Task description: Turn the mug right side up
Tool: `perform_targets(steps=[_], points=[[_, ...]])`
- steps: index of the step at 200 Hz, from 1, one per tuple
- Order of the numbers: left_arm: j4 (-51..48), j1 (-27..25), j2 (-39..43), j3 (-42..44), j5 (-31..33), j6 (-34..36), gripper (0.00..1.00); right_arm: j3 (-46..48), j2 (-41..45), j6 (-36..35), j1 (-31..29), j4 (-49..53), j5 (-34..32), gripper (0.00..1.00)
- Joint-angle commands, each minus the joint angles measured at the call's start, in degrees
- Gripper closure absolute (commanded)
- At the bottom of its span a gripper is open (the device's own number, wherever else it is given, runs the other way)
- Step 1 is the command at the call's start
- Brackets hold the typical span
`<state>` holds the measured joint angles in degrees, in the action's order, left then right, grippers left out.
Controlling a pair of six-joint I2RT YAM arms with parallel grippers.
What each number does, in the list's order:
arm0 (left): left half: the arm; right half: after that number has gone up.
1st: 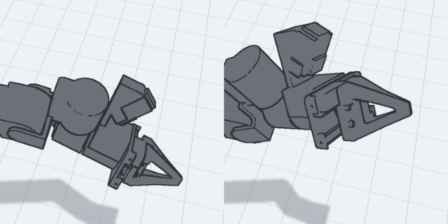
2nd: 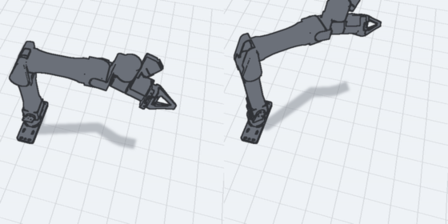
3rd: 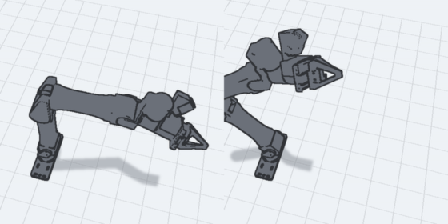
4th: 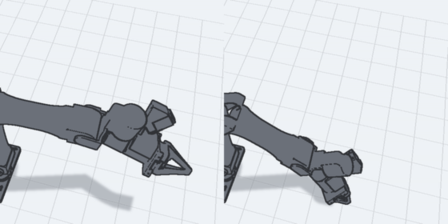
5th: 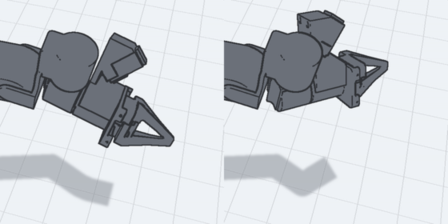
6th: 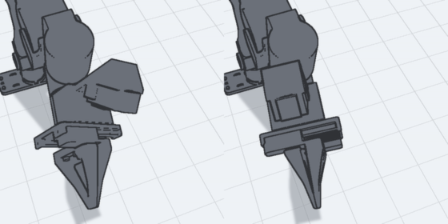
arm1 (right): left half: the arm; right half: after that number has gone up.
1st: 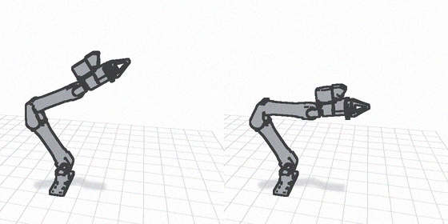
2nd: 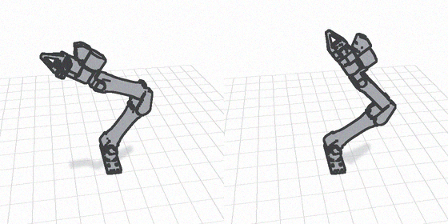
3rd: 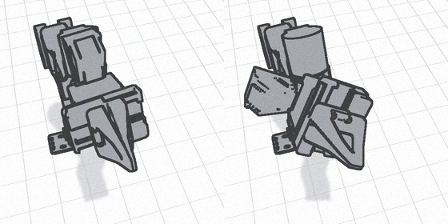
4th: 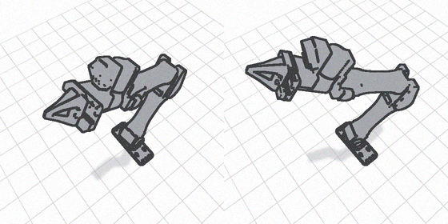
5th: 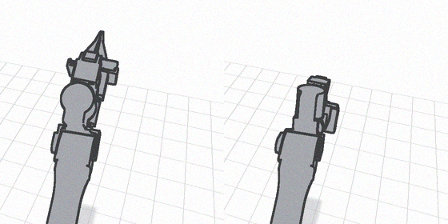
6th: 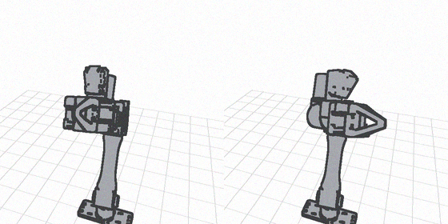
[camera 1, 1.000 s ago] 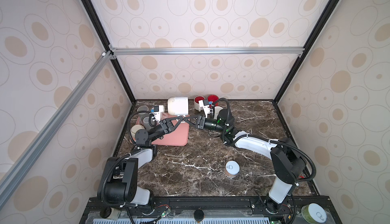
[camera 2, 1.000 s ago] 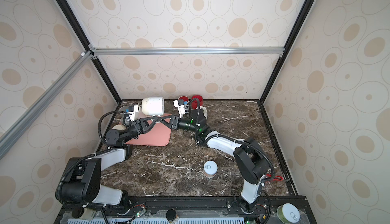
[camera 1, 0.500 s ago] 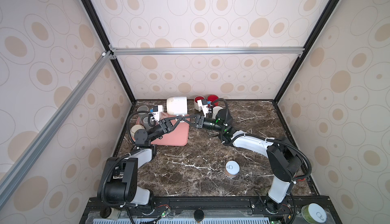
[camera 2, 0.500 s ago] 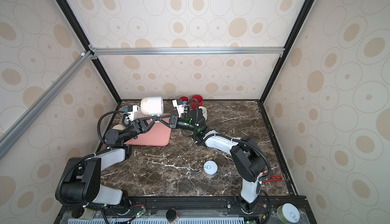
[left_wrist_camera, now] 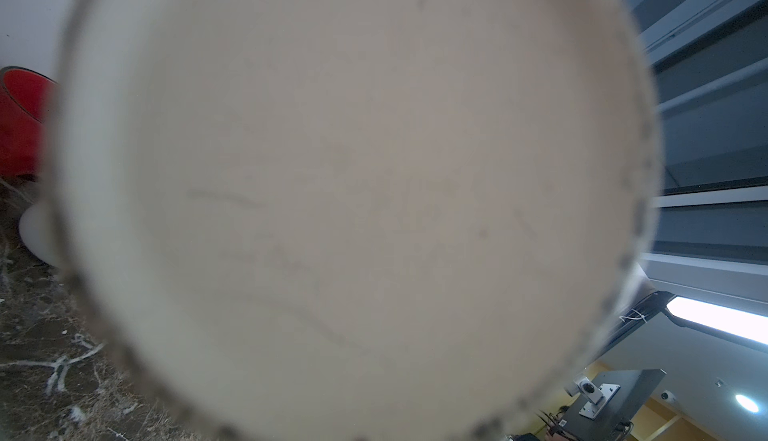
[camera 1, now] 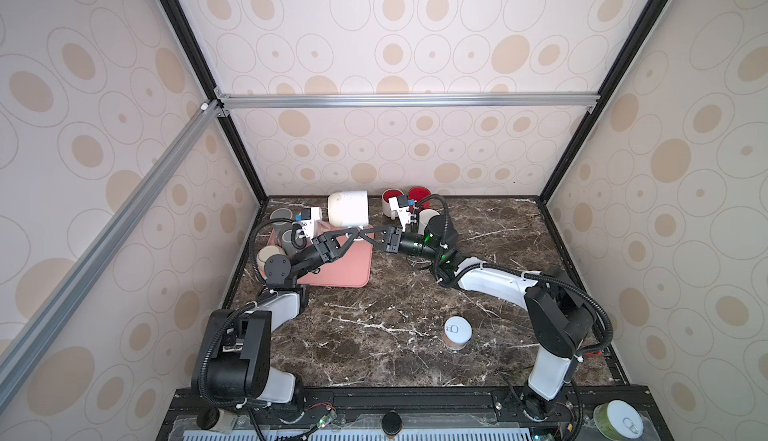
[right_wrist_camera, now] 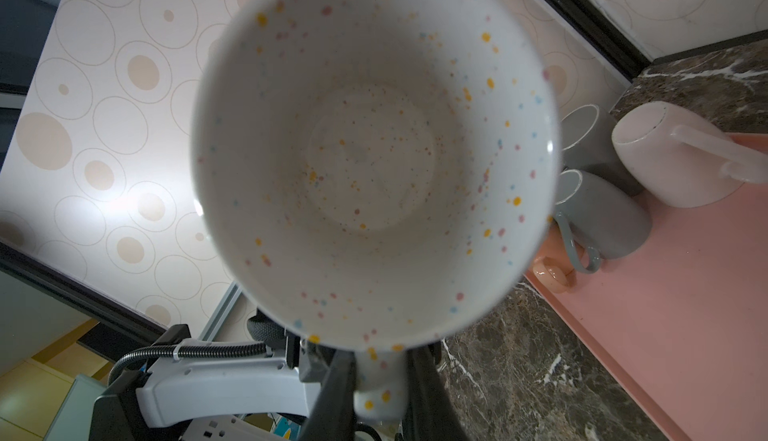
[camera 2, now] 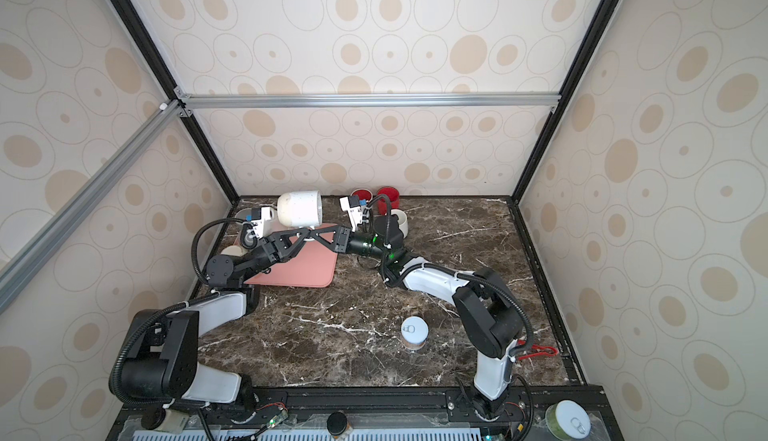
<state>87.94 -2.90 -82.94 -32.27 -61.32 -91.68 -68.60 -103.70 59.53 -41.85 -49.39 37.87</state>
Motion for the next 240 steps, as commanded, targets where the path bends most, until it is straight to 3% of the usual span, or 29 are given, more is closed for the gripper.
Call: perform_targets(steps=[1,43,96,116,135,163,183,240], points=[[15.8,0.7,1.0,0.0,1.3,-0.5,0.67,1.1,2.8,-1.1,-0.3,-4.2,-2.1,1.00],[11.0,1.6,1.5,1.0,1.7,1.6,0.67,2.6,3.8,-1.4,-0.2,-4.9,-3.6,1.00],[-6.4,1.7,6.2,1.2,1.6,11.8,0.67,2.7,4.2,-2.3,-0.3,-4.3,-3.6,1.00],[-13.3,1.8,8.0,0.5,1.4,15.7,0.71,2.7,4.5,-3.2,-0.3,-3.2,-3.8,1.00],[-16.8,1.7,8.8,-0.3,0.9,17.3,0.81,2.8,4.7,-3.7,-0.2,-2.7,-3.9,1.00],[-14.5,1.7,8.3,-0.3,0.4,15.4,1.00,2.3,4.6,-3.7,-0.2,-2.0,-3.6,1.00],[-10.0,1.7,7.4,0.1,0.5,12.4,1.00,1.8,4.3,-3.1,-0.2,-1.9,-3.0,0.99],[3.2,1.6,4.3,0.1,0.0,2.7,1.00,1.1,2.5,-1.2,-0.9,-3.3,-2.6,0.75]])
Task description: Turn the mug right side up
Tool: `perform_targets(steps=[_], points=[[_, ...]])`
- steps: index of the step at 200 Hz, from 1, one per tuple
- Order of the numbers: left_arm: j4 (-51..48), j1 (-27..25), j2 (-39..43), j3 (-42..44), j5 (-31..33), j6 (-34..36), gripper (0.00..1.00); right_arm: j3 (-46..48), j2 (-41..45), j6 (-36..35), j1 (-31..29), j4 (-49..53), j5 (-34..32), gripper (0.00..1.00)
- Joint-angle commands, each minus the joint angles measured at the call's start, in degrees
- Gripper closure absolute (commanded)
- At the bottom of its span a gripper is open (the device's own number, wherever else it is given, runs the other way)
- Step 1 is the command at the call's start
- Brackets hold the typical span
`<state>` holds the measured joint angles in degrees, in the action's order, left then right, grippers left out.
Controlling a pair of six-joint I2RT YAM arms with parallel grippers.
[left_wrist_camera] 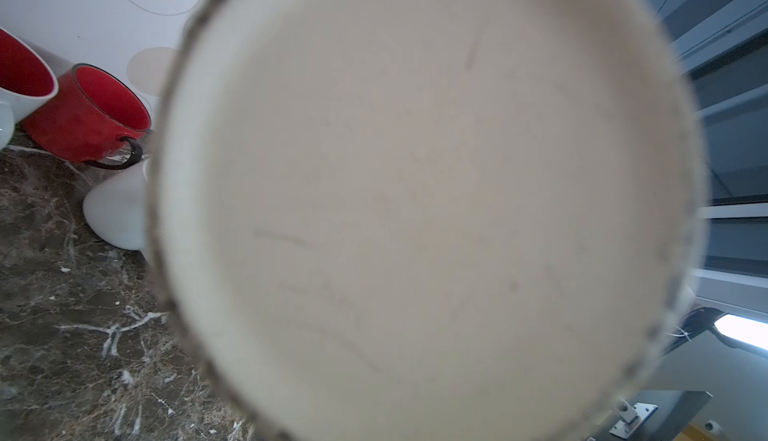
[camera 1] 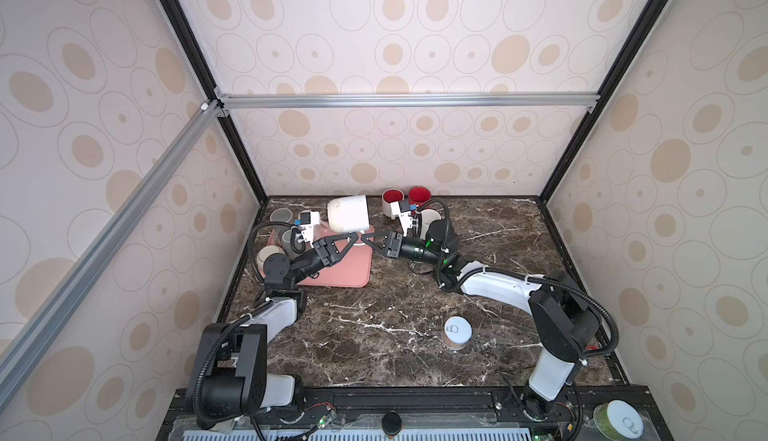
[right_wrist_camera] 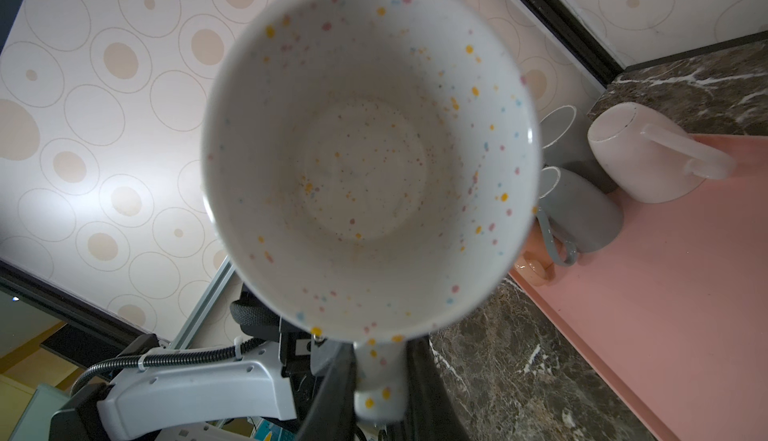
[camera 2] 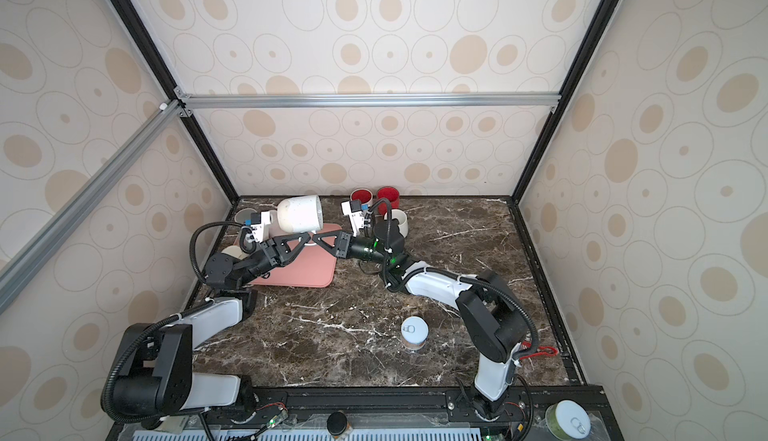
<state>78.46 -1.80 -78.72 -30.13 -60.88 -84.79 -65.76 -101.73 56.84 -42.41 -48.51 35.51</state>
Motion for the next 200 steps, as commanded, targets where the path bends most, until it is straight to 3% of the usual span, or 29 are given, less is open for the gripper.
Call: perform_targets(steps=[1,145,200], points=[[12.8,0.5,0.1,-2.0,-0.5,-4.3,1.00,-1.8,0.5,1.5,-0.4,-4.1,-0.2,0.75],[13.8,0.2,-0.8,-2.8,-1.4,-4.5,1.00,-3.4,-2.3,2.5,-1.1,-2.6,2.1,0.64],[7.8,0.1,0.4,-3.7,-2.4,-0.2,1.00,-2.8,-1.8,1.6,-1.5,-1.4,2.1,0.94]])
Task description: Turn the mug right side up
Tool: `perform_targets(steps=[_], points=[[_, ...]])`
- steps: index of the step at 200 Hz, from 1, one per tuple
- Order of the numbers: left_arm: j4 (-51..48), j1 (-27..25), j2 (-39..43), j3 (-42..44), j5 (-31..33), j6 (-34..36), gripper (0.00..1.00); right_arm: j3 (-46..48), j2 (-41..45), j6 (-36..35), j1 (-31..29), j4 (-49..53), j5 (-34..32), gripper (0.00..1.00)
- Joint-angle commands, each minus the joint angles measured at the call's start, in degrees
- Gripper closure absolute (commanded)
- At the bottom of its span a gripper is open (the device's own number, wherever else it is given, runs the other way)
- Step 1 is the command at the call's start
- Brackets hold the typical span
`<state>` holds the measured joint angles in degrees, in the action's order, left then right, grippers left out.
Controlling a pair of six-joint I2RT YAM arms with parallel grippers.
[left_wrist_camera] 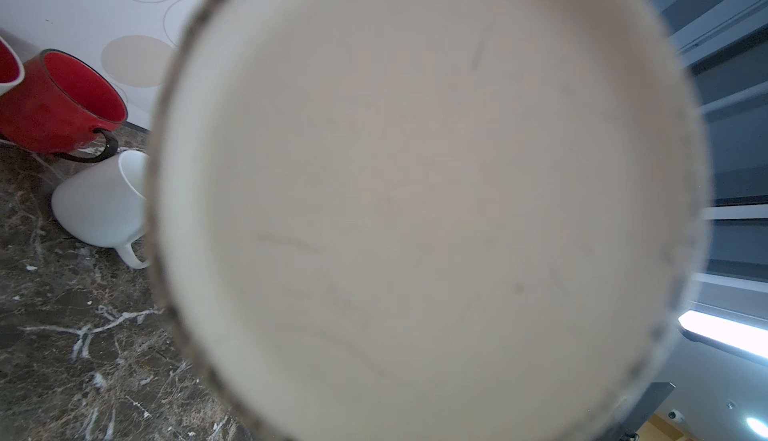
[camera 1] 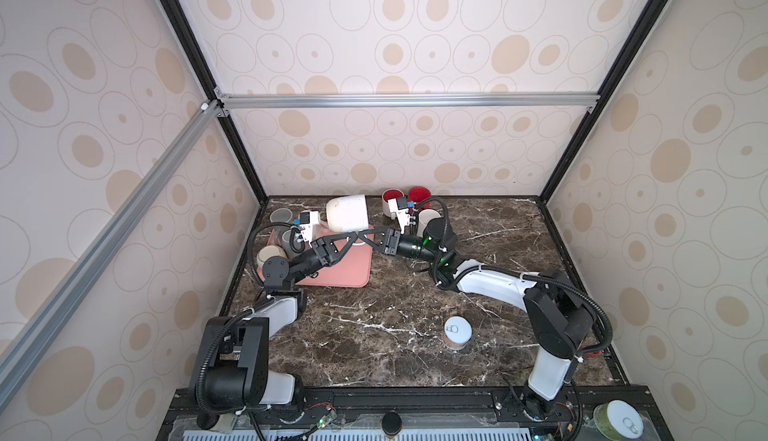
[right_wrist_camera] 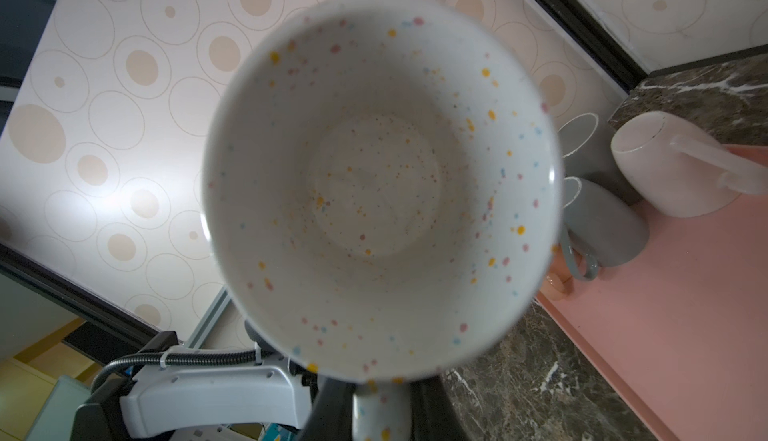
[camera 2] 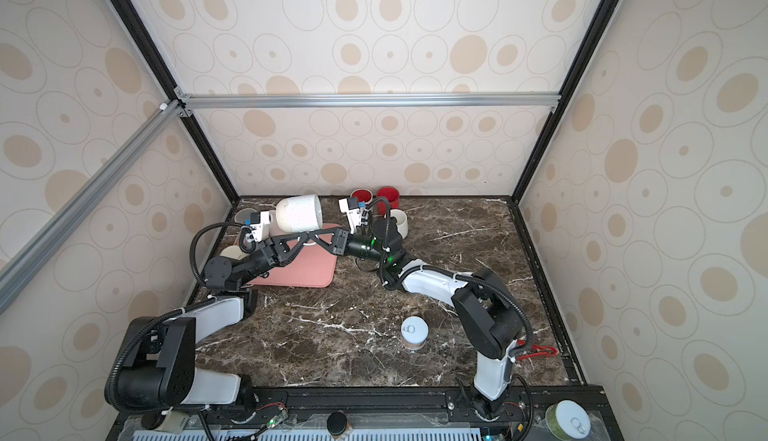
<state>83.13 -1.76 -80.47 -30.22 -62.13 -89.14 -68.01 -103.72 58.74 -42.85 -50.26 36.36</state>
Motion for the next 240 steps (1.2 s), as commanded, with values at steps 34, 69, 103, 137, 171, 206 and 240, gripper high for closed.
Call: perform_targets(steps=[34,69,103,137,171,206,240], points=[[0.7,0.1,2.6,-3.7,-2.3,6.5,0.66,-1.3,-0.1,-0.1,-1.3,-0.2,-0.4,1.00],[-21.1,0.4,5.5,-5.6,-2.6,23.0,0.36,-3.0,1.2,-3.8,-1.2,6.9,-1.7,1.00],[-30.5,0.7,5.7,-7.1,-0.8,30.1,0.33,-1.9,1.9,-4.4,-0.7,7.4,-5.0,1.00],[-37.5,1.5,5.5,-6.5,1.9,34.6,0.33,-2.3,1.2,-4.4,0.8,7.3,-7.1,1.00],[-47.6,2.1,5.6,-7.2,5.0,41.2,0.34,-4.1,-0.5,-5.8,2.5,9.9,-7.5,1.00],[-54.6,2.5,5.3,-8.0,7.7,46.5,0.35,-5.0,-0.2,-11.3,3.9,18.2,-11.2,1.00],[-63.1,2.7,4.8,-10.3,10.7,52.8,0.35,-8.6,0.8,-22.0,4.0,35.7,-21.3,1.00]])
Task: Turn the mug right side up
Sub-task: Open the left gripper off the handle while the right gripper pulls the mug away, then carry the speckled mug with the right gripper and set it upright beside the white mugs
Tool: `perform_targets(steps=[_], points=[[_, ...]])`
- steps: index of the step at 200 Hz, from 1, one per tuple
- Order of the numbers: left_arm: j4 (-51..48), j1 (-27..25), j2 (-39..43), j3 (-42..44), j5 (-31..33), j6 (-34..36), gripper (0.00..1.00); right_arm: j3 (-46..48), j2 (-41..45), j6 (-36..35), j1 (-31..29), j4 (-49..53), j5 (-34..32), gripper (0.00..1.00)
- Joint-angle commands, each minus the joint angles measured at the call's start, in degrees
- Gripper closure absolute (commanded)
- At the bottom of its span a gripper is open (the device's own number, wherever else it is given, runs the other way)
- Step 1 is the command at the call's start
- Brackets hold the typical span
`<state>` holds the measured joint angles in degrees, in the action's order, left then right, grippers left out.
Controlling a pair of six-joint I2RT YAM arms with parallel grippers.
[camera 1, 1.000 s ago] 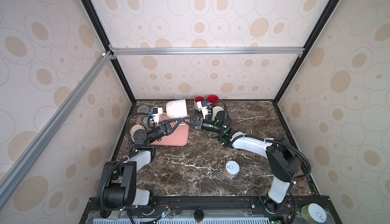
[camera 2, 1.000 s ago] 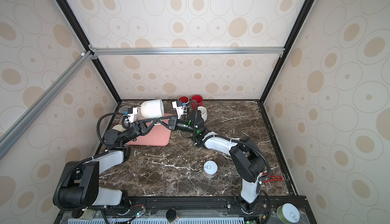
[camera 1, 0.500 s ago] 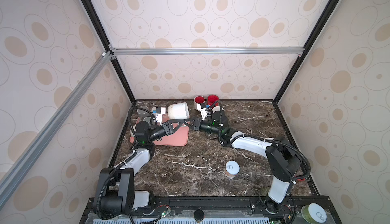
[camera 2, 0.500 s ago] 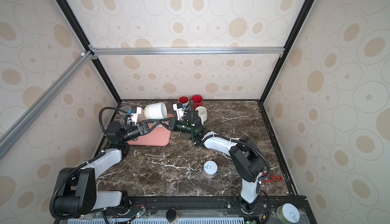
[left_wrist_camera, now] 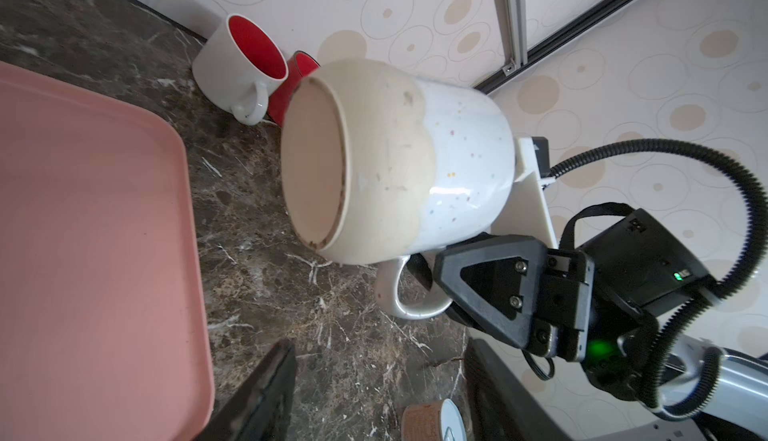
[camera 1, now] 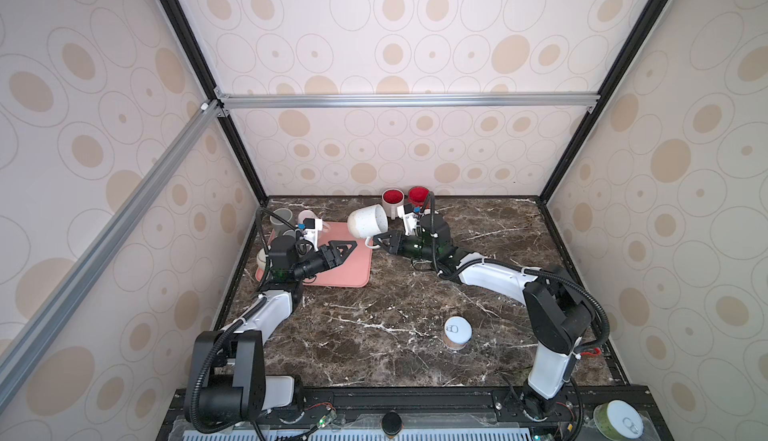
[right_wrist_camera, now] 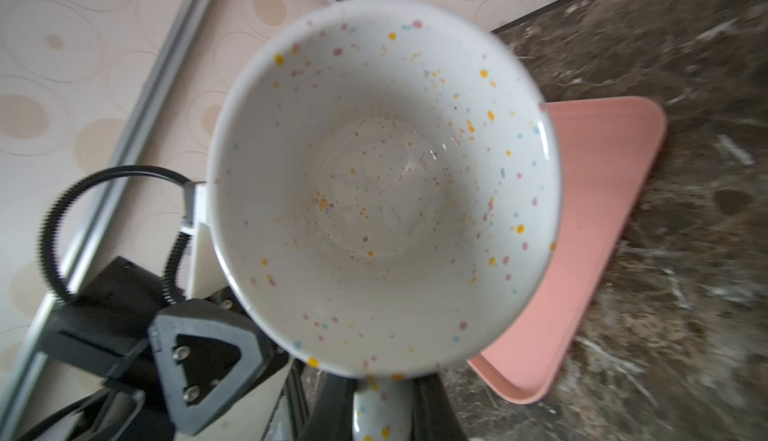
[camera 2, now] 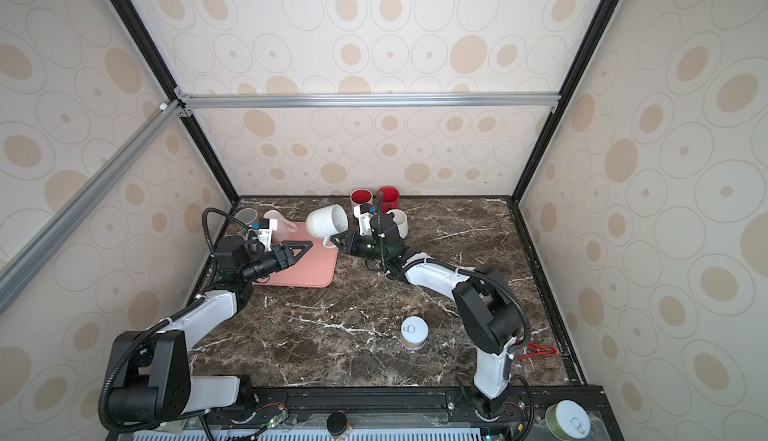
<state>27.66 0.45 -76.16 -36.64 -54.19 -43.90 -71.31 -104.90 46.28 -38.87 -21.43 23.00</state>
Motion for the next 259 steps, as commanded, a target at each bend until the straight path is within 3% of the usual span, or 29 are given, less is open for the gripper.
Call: perform_targets(steps=[1,50,100,127,151,178,252,259], points=[[-7.8,0.5,0.5,-3.9,2.8,7.7,0.35,-5.5,2.0,-9.8,0.0,8.2,-8.3,1.00],[-9.0,0.6,-0.9,-6.4,3.5,9.7,0.35,-11.0,0.7,-13.8,-0.6,25.1,-26.2,1.00],[-9.8,1.1,-6.8,-10.6,-0.3,9.8,0.35,-21.9,-7.4,-20.7,-0.8,38.2,-34.1,1.00],[-15.2,1.4,-7.9,-13.6,0.3,13.9,0.36,-30.4,-13.7,-22.3,-0.8,46.2,-38.8,1.00],[-20.2,1.4,-6.1,-15.6,1.3,18.0,0.38,-35.5,-18.0,-21.9,-0.8,49.4,-40.8,1.00],[-30.3,1.4,-3.7,-17.9,8.5,26.3,0.37,-40.8,-22.0,-22.0,-0.8,51.7,-42.5,1.00],[-35.3,1.4,-0.7,-18.5,14.4,30.7,0.37,-49.5,-30.6,-22.9,-0.1,54.0,-43.0,1.00],[-36.1,1.4,-0.6,-18.7,15.5,31.0,0.36,-50.0,-30.7,-22.6,-0.1,54.6,-43.2,0.96]])
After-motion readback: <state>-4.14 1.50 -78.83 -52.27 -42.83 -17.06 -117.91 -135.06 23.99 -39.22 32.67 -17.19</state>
